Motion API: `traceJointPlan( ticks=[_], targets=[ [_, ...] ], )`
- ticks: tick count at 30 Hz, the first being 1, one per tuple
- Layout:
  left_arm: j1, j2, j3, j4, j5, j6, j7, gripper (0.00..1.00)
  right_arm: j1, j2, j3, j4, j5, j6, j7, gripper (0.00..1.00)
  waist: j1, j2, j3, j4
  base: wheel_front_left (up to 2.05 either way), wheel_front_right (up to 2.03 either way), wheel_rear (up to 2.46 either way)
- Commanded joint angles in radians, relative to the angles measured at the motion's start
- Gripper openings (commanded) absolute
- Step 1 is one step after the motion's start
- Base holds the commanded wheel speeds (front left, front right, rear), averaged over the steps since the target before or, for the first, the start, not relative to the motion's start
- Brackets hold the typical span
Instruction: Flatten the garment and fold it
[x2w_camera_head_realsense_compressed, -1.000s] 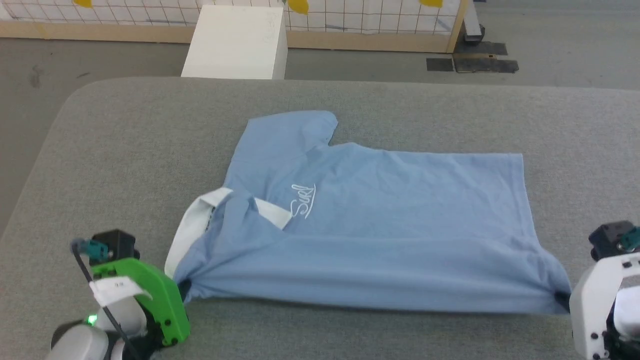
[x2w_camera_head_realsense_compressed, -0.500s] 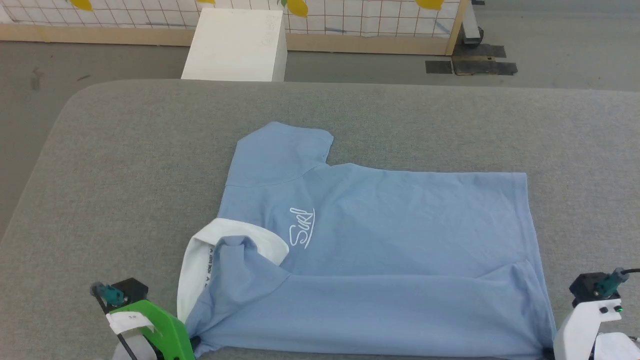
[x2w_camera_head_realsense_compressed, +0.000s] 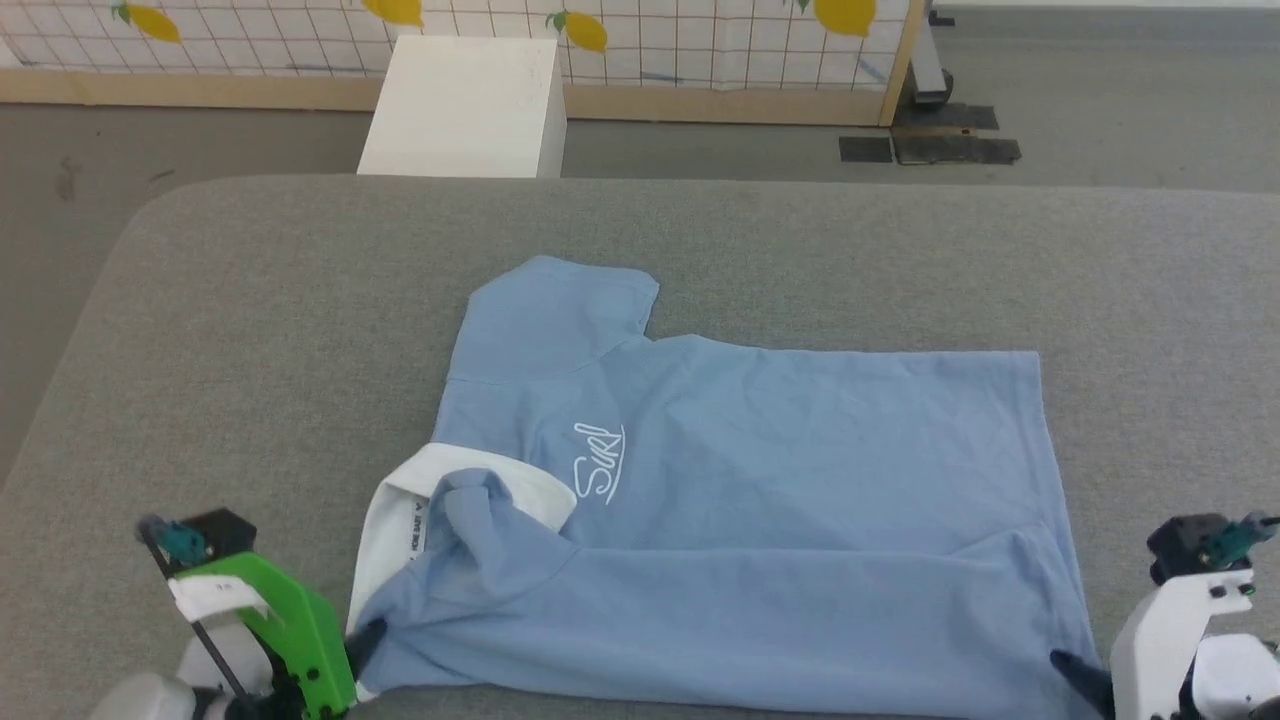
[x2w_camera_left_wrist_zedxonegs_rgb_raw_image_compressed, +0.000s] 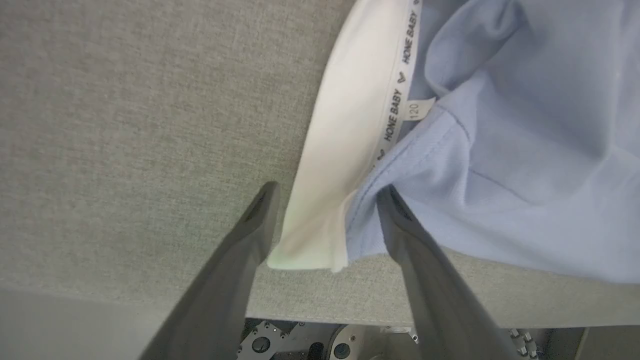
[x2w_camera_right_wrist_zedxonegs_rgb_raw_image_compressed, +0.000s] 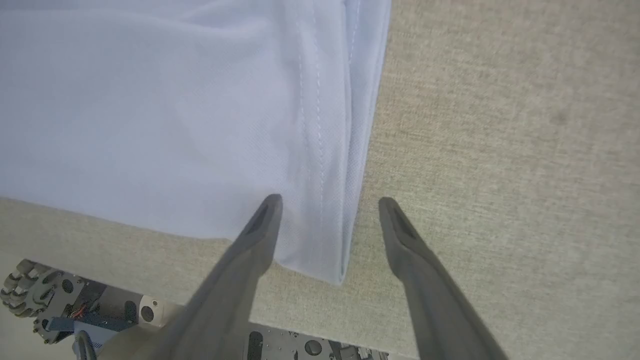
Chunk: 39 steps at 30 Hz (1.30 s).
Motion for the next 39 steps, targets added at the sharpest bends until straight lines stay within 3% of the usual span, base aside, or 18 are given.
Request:
traceJointPlan(
  ticks=[1,10,16,23,31,39],
  targets=[
    [-0.028,0.017,0.011,-0.029,0.005,-0.004,0.004,1.00,-0.025,-0.006,-0.011,-0.023,0.014,-0.002,-0.011,1.00,0.0000,0.0000,-0.013,-0.004,0.00,0.00,0.00],
    [-0.084,0.026,0.083,-0.147,0.006,-0.002,-0.058,1.00,-0.111,-0.011,-0.093,-0.119,0.016,-0.002,-0.085,1.00,0.0000,0.0000,-0.026,-0.014,0.00,0.00,0.00],
    [-0.142,0.006,0.129,-0.178,0.089,-0.066,-0.271,1.00,-0.172,0.001,-0.123,-0.133,-0.020,-0.002,-0.207,1.00,0.0000,0.0000,-0.003,-0.009,0.00,0.00,0.00],
    [-0.202,-0.036,0.108,-0.095,0.230,-0.154,-0.557,1.00,-0.225,0.017,-0.125,-0.103,-0.069,-0.002,-0.416,1.00,0.0000,0.0000,0.044,-0.002,0.00,0.00,0.00],
    [-0.300,-0.132,0.073,0.071,0.310,-0.218,-0.815,1.00,-0.268,0.009,-0.105,-0.043,-0.084,-0.002,-0.524,1.00,0.0000,0.0000,0.133,0.002,0.00,0.00,0.00],
    [-0.477,-0.197,0.020,0.246,0.343,-0.280,-0.874,1.00,-0.326,-0.001,-0.064,-0.019,-0.076,-0.002,-0.549,1.00,0.0000,0.0000,0.231,0.000,0.00,0.00,0.00]
  ],
)
